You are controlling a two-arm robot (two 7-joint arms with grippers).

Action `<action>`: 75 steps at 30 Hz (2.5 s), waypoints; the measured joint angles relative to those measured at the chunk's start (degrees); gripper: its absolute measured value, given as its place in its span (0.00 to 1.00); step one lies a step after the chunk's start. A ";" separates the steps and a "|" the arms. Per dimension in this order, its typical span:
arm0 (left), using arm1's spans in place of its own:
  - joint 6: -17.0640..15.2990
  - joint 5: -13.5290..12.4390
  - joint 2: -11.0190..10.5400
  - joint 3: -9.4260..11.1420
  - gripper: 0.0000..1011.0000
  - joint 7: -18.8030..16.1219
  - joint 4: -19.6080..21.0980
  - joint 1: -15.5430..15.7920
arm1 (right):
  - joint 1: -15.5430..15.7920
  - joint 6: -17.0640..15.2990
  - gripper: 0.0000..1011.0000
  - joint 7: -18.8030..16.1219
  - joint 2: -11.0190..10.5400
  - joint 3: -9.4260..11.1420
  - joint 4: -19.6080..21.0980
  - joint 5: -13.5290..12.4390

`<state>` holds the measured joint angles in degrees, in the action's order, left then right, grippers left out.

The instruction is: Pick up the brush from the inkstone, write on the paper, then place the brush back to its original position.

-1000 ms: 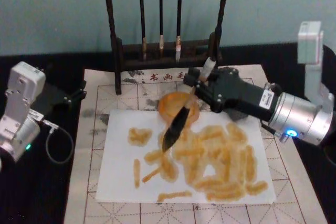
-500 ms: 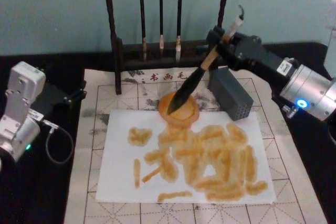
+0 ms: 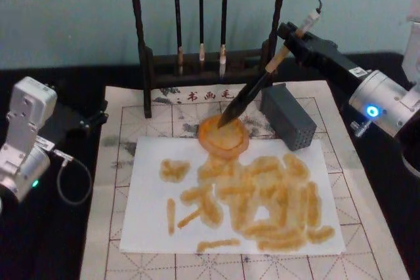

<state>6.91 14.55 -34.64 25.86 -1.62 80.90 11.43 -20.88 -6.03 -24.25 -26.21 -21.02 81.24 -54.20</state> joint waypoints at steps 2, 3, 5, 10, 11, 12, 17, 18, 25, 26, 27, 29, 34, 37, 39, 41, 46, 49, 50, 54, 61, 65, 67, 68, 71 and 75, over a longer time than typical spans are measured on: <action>0.00 0.00 0.00 0.00 0.99 0.00 0.00 0.00 | -0.59 -1.18 0.18 1.27 0.80 0.11 -1.47 -1.11; 0.00 0.00 0.00 0.00 0.99 0.00 0.00 0.00 | -0.81 -1.59 0.18 1.69 1.10 0.13 -1.97 -1.49; 0.00 0.00 0.00 0.00 0.99 0.00 0.00 0.00 | -1.26 -2.27 0.18 2.42 1.65 0.19 -2.93 -2.17; 0.00 0.00 0.00 0.00 0.99 0.00 0.00 0.00 | -2.68 -4.17 0.18 4.84 3.29 0.26 -5.96 -4.54; 0.00 0.00 0.00 0.00 0.99 0.00 0.00 0.00 | -2.84 -4.32 0.18 5.06 3.46 0.25 -6.29 -4.82; 0.00 0.00 0.00 0.00 0.99 0.00 0.00 0.00 | -3.09 -4.54 0.18 5.50 3.74 0.22 -6.79 -5.35; 0.00 0.00 0.00 0.00 0.99 0.00 0.00 0.00 | -3.67 -4.96 0.18 6.89 4.53 0.03 -8.27 -6.54; 0.00 0.00 0.00 0.00 0.99 0.00 0.00 0.00 | -3.75 -4.99 0.18 7.22 4.66 0.02 -8.46 -6.75; 0.00 0.00 0.00 0.00 0.99 0.00 0.00 0.00 | -4.28 -5.00 0.18 9.97 5.92 -0.10 -10.03 -8.07; 0.00 0.00 0.00 0.00 0.99 0.00 0.00 0.00 | -4.31 -5.01 0.18 10.20 6.00 -0.12 -10.10 -8.16; 0.00 0.00 0.00 0.00 0.99 0.00 0.00 0.00 | -4.33 -5.01 0.18 10.38 6.09 -0.15 -10.21 -8.24; 0.00 0.00 0.00 0.00 0.99 0.00 0.00 0.00 | -4.41 -5.00 0.18 10.71 6.25 -0.22 -10.39 -8.39; 0.00 0.00 0.00 0.00 0.99 0.00 0.00 0.00 | -4.51 -4.51 0.18 11.99 6.97 -0.37 -10.90 -8.70; 0.00 0.00 0.00 0.00 0.99 0.00 0.00 0.00 | -4.67 -4.28 0.18 12.45 7.25 -0.44 -11.27 -8.70; 0.00 0.00 0.00 0.00 0.99 0.00 0.00 0.00 | -4.79 -4.11 0.18 12.80 7.47 -0.48 -11.60 -8.67; 0.00 0.00 0.00 0.00 0.99 0.00 0.00 0.00 | -4.86 -3.96 0.18 13.01 7.63 -0.48 -11.85 -8.66; 0.00 0.00 0.00 0.00 0.99 0.00 0.00 0.00 | -5.01 -3.84 0.18 13.32 7.90 -0.49 -12.29 -8.56; 0.00 0.00 0.00 0.00 0.99 0.00 0.00 0.00 | -5.06 -3.84 0.18 13.37 8.06 -0.49 -12.55 -8.49; 0.00 0.00 0.00 0.00 0.99 0.00 0.00 0.00 | -5.06 -3.84 0.18 13.41 8.13 -0.48 -12.66 -8.46; 0.00 0.00 0.00 0.00 0.99 0.00 0.00 0.00 | -5.06 -3.85 0.18 13.51 8.29 -0.44 -12.92 -8.41; 0.00 0.00 0.00 0.00 0.99 0.00 0.00 0.00 | -4.85 -3.91 0.18 13.66 8.50 -0.33 -13.06 -8.36; 0.00 0.00 0.00 0.00 0.99 0.00 0.00 0.00 | -4.73 -3.91 0.18 13.86 8.59 -0.23 -13.07 -8.32; 0.00 0.00 0.00 0.00 0.99 0.00 0.00 0.00 | -4.68 -3.91 0.18 13.93 8.62 -0.18 -13.08 -8.30; 0.00 0.00 0.00 0.00 0.99 0.00 0.00 0.00 | -4.65 -3.93 0.18 14.02 8.62 -0.15 -13.08 -8.30; 0.00 0.00 0.00 0.00 0.99 0.00 0.00 0.00 | -4.58 -3.97 0.18 14.23 8.63 -0.05 -13.07 -8.29; 0.00 0.00 0.00 0.00 0.99 0.00 0.00 0.00 | -4.36 -4.01 0.18 14.65 8.70 0.12 -12.88 -8.29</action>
<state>6.91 14.55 -34.65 25.86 -1.62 80.90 11.43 -25.24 -10.04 -9.59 -17.51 -20.90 68.36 -62.49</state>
